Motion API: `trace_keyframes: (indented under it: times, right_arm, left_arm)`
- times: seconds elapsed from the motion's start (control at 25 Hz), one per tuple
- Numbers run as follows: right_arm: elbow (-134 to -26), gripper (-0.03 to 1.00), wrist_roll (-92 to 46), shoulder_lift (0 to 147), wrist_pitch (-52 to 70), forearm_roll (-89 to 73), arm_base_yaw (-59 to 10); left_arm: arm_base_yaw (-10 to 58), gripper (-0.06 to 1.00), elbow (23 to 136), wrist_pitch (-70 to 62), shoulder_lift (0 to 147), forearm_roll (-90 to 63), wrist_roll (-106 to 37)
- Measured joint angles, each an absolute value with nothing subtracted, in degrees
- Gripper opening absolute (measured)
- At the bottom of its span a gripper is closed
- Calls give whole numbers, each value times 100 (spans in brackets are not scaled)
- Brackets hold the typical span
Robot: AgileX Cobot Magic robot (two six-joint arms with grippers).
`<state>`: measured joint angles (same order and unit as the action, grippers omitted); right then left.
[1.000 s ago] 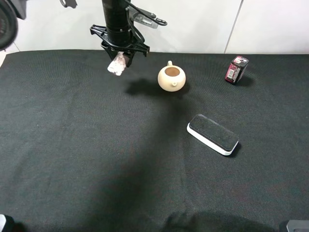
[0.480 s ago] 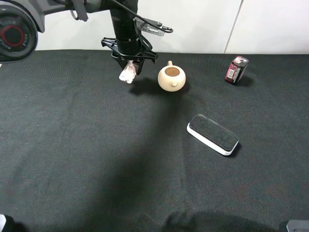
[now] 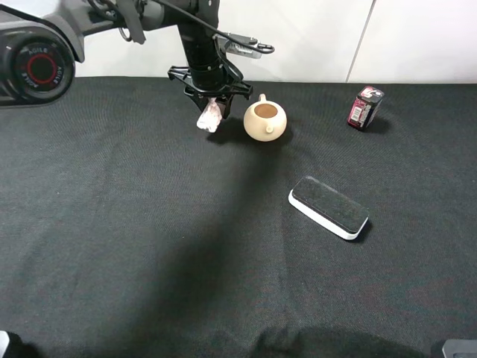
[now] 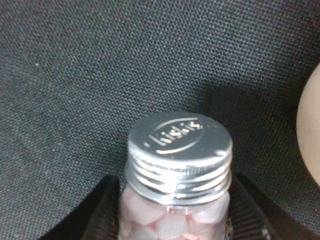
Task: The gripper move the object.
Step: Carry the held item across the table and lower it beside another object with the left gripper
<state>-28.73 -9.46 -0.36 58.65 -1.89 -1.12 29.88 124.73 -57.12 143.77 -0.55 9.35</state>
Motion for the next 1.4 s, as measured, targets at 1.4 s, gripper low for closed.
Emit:
trace_keyframes:
  times: [1.4]
  right_arm:
    - [-2873, 69, -944, -36, 5865, -184, -112]
  left_arm:
    - [2988, 52, 12620, -5481, 14597, -97, 906]
